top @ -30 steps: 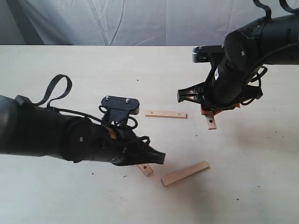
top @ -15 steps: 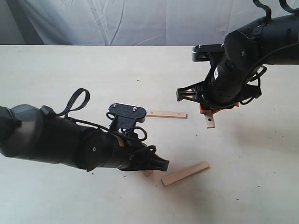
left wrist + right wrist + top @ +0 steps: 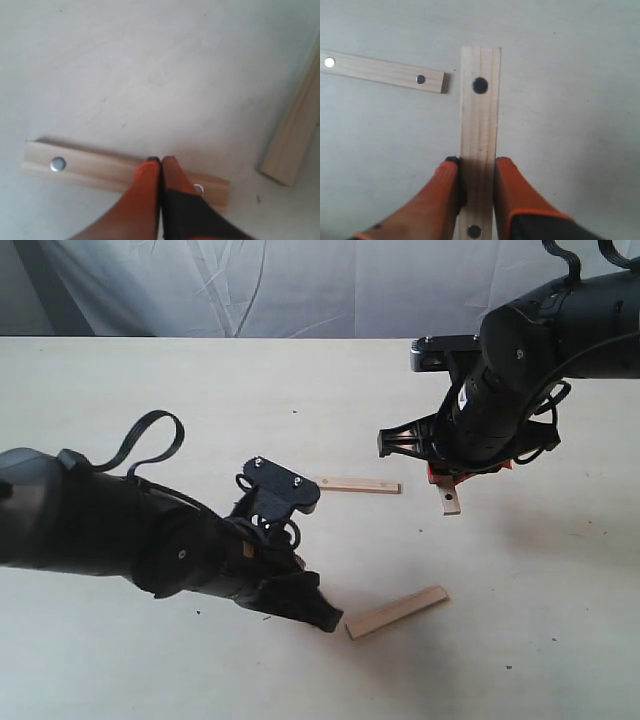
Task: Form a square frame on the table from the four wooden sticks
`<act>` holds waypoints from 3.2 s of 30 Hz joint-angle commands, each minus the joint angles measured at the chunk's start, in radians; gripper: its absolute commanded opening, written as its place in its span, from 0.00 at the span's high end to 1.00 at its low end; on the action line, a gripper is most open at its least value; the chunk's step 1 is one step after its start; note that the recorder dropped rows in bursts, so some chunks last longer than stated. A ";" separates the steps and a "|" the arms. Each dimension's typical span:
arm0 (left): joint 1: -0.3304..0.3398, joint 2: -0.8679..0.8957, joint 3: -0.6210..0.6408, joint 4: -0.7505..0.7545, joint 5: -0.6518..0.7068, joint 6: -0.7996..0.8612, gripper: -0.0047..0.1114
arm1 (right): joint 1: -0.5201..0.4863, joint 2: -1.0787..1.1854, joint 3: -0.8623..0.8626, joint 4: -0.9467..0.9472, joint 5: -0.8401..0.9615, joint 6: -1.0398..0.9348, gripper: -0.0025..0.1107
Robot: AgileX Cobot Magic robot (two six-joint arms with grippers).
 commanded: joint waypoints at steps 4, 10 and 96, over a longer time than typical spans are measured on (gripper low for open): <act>0.033 -0.074 -0.001 0.000 0.070 -0.017 0.96 | -0.005 -0.003 -0.005 0.001 -0.010 -0.005 0.98; -0.023 -0.058 -0.001 -0.105 0.019 -0.024 0.96 | -0.005 -0.003 -0.005 0.022 -0.015 -0.005 0.98; 0.011 -0.144 0.002 0.620 0.277 -0.849 0.74 | -0.004 -0.003 -0.005 0.149 0.007 -0.069 0.98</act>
